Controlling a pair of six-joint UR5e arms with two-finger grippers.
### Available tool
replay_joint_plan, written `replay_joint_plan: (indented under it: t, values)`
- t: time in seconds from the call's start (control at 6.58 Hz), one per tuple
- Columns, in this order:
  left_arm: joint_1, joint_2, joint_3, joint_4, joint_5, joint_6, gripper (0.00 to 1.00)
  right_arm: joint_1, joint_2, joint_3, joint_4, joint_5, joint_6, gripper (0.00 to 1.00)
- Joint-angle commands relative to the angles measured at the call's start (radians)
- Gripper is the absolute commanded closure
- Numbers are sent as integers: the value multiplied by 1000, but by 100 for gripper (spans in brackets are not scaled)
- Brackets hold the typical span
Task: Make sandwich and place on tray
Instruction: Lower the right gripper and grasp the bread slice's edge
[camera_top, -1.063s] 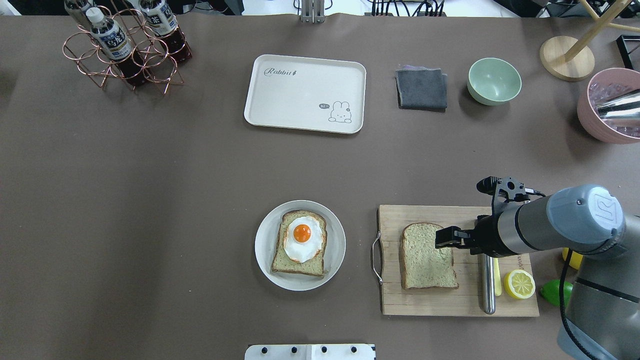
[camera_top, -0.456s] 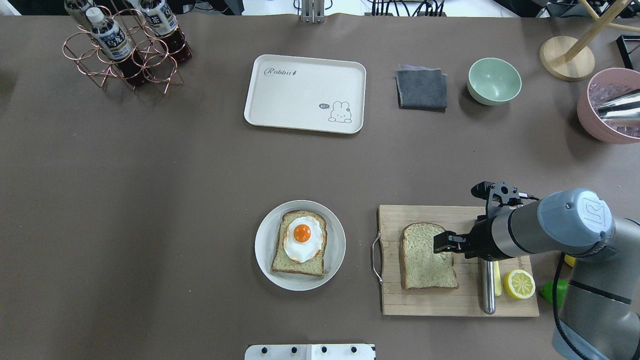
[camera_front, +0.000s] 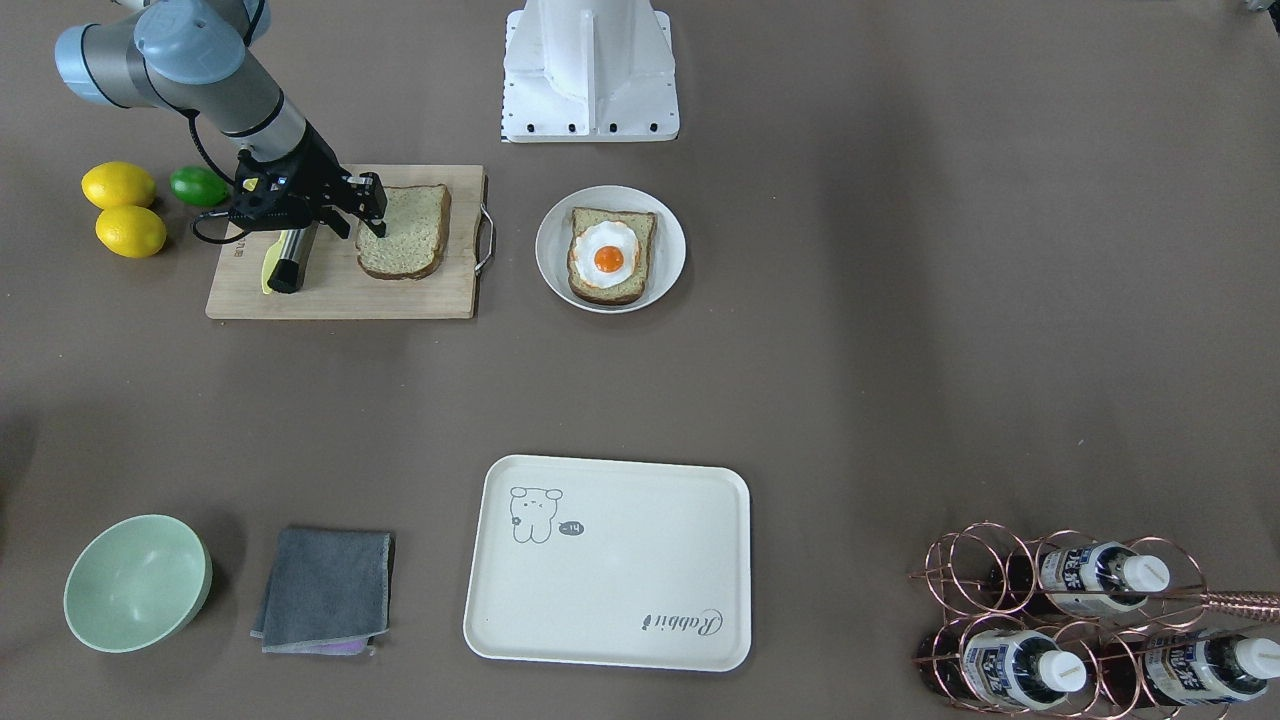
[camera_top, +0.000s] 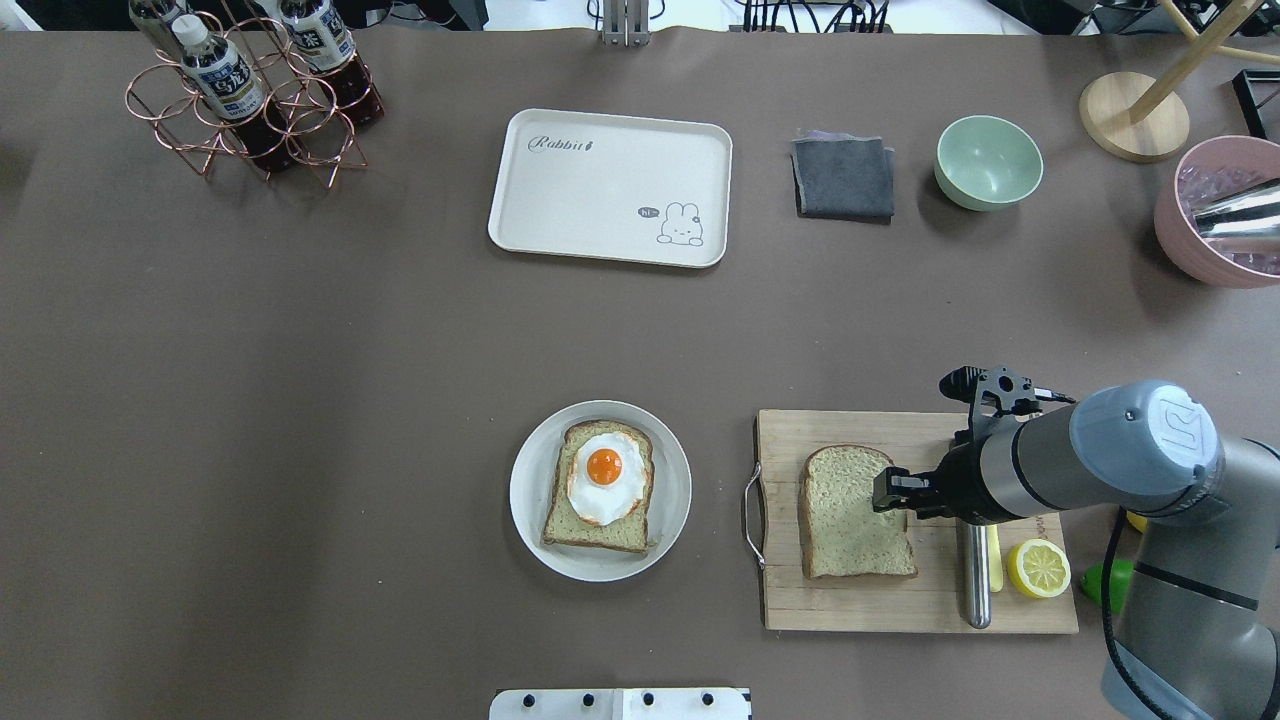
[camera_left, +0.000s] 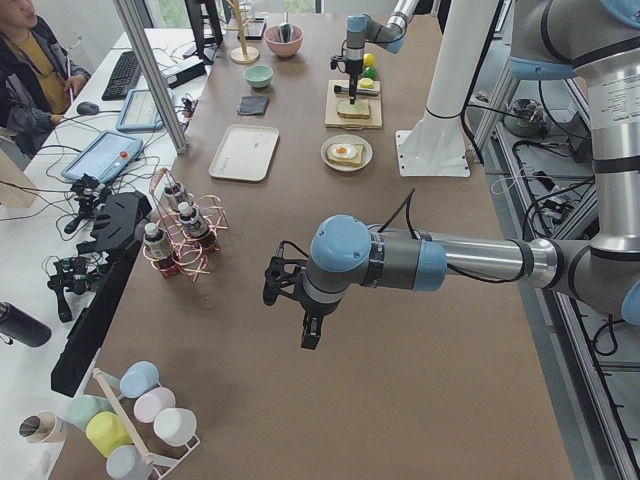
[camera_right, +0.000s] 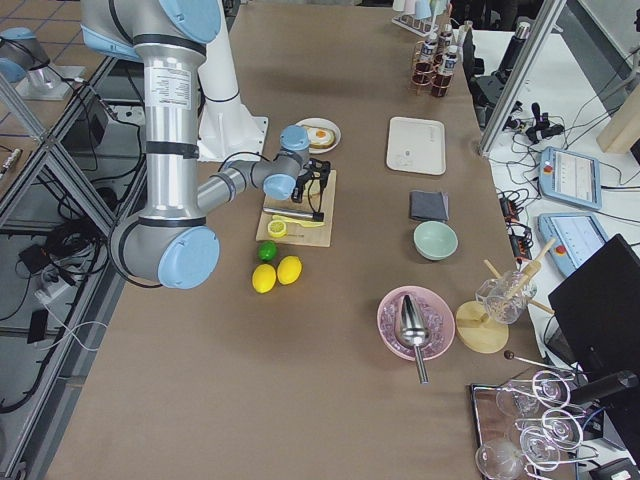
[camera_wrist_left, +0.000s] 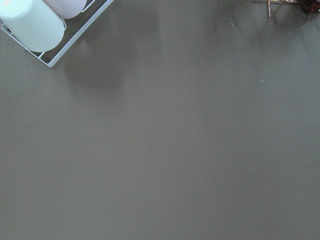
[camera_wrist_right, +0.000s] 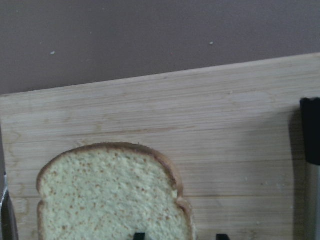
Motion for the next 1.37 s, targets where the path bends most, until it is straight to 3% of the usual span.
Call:
replay_joint_plan:
  t: [0.0, 0.15, 0.61, 1.22]
  values:
    - [-3, 1, -3, 1, -15, 0, 3, -7, 12, -2, 0, 2, 0, 84]
    - [-4, 4, -6, 1, -29, 0, 3, -8, 21, -8, 0, 8, 0, 100]
    - [-4, 4, -6, 1, -43, 0, 3, 39, 46, 6, 0, 49, -1, 100]
    - [-4, 5, -4, 1, -57, 0, 3, 47, 228, -28, -3, 68, 2, 100]
